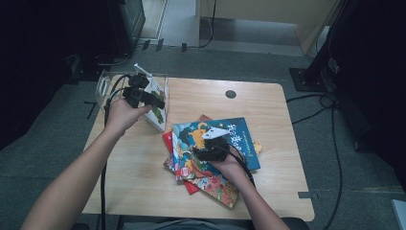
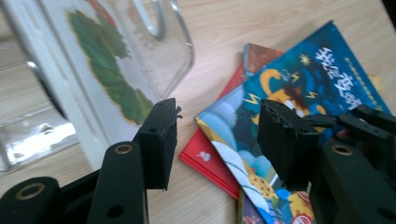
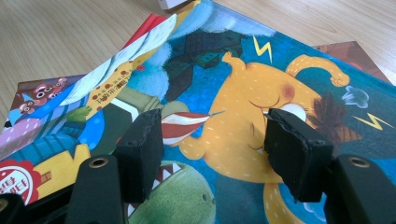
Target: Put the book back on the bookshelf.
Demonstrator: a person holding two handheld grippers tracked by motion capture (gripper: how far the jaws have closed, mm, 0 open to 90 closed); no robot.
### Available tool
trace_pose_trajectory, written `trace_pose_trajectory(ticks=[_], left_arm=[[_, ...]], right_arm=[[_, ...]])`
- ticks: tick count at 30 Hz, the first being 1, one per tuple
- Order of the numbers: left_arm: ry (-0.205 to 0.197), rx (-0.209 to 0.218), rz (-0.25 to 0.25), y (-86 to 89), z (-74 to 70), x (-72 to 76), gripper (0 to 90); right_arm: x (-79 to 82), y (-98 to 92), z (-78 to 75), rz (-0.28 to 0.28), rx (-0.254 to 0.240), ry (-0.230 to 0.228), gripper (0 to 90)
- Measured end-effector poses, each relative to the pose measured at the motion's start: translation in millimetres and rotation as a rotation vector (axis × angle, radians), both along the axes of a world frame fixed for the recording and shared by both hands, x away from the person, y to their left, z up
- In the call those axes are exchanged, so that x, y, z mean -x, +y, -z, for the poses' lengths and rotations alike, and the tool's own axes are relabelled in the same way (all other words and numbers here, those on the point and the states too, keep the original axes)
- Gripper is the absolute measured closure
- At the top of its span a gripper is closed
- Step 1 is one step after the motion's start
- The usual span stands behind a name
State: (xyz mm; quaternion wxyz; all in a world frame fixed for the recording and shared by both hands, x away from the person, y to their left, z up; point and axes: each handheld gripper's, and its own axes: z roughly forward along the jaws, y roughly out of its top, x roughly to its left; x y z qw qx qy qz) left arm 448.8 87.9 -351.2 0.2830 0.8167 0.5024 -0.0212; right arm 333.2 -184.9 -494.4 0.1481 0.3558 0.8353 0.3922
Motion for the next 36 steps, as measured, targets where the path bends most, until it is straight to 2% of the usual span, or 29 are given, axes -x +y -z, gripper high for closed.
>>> trace_pose_trajectory(ticks=[6, 11, 14, 23, 25, 31, 33, 36], left_arm=[[0.005, 0.026, 0.019, -0.4, 11.1, 12.4, 47.3], [-0.023, 0.034, 0.04, 0.3, 20.0, 23.7, 49.0], [-0.019, 0.04, 0.045, 1.8, 27.3, 28.5, 49.3], [-0.019, 0.047, 0.085, 2.0, 46.4, 42.2, 49.3], [-0.026, 0.027, 0.1, 1.1, 49.4, 44.9, 49.3], [-0.023, 0.018, 0.122, -4.1, 60.2, 49.3, 49.2], [-0.025, 0.013, 0.13, -5.0, 61.4, 49.9, 49.3], [-0.046, -0.021, 0.155, -9.5, 64.5, 52.9, 49.3]], right_arm=[[1.1, -1.8, -1.7, -0.003, 0.005, 0.01, 39.6], [0.7, -5.2, -3.8, 0.028, -0.015, 0.039, 42.3], [1.5, -8.6, -5.3, 0.034, -0.022, 0.05, 43.6], [8.3, -25.6, -10.5, 0.058, -0.068, 0.035, 50.0], [11.0, -30.7, -10.7, 0.066, -0.081, 0.036, 50.7], [22.4, -46.8, -13.3, 0.086, -0.095, 0.017, 53.1], [25.4, -53.3, -13.5, 0.098, -0.115, 0.019, 54.7], [29.7, -61.5, -13.1, 0.116, -0.114, 0.029, 57.4]])
